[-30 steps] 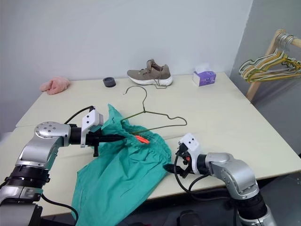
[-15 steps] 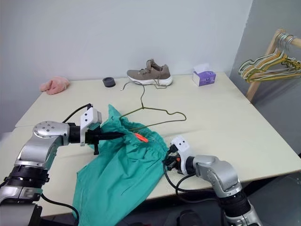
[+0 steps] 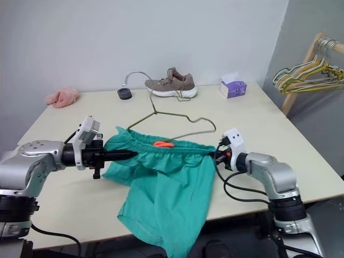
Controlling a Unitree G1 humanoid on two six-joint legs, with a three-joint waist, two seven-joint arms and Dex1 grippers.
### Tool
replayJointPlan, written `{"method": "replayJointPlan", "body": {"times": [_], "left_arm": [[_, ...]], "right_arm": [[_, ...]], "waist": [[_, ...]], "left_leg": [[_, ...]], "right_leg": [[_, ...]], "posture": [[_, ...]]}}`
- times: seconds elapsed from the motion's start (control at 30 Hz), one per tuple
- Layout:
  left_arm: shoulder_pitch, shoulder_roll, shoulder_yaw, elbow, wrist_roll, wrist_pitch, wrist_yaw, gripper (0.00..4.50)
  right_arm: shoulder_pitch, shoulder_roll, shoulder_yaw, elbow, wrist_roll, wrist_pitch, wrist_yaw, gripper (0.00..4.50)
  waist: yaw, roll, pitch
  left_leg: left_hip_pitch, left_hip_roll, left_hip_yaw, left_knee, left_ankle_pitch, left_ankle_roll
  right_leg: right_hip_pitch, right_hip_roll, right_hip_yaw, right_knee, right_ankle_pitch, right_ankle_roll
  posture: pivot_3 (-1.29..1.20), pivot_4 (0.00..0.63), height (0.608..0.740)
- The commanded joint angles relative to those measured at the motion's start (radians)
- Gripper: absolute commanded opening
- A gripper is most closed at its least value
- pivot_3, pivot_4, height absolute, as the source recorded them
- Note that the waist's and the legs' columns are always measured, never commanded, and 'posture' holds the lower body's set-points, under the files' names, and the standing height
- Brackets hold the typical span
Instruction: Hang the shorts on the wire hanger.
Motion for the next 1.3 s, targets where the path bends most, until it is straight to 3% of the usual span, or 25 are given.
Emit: {"method": "replayJointPlan", "body": {"times": [0.03,1.0,1.17,1.3], "left_arm": [[-0.003,0.064,0.051,-0.003,0.0,-0.032,-0.046,0.0],[-0.018,0.157,-0.04,0.191,0.214,-0.328,-0.122,0.0],[-0.02,0.158,-0.06,0.218,0.253,-0.371,-0.104,0.0],[-0.002,0.143,-0.096,0.195,0.29,-0.409,-0.1,0.0]], "right_arm": [[-0.006,-0.076,-0.039,0.024,0.011,0.044,0.029,0.01],[-0.006,-0.135,-0.028,-0.004,0.024,0.037,0.032,0.01],[-0.013,-0.202,0.051,-0.091,-0.002,-0.01,0.067,0.01],[-0.057,-0.195,0.114,-0.169,0.01,-0.015,0.069,0.01]], "waist": [[0.0,0.001,0.0],[0.002,0.001,0.001],[0.003,0.001,0.001],[0.002,0.001,0.001]], "left_leg": [[0.0,0.0,0.0,0.0,0.0,0.0],[0.0,0.001,0.002,0.0,0.0,0.0],[0.0,0.0,0.002,0.0,0.0,0.0],[0.0,0.001,0.002,0.0,0.0,0.0]], "right_leg": [[0.0,0.0,0.0,0.0,0.0,0.001],[-0.001,0.0,0.002,0.0,-0.001,0.001],[-0.001,0.0,0.002,-0.001,-0.001,0.001],[-0.001,0.0,0.002,-0.001,-0.001,0.001]], "posture": [[-0.17,0.0,0.74],[-0.17,0.0,0.74],[-0.17,0.0,0.74],[-0.18,0.0,0.74]]}}
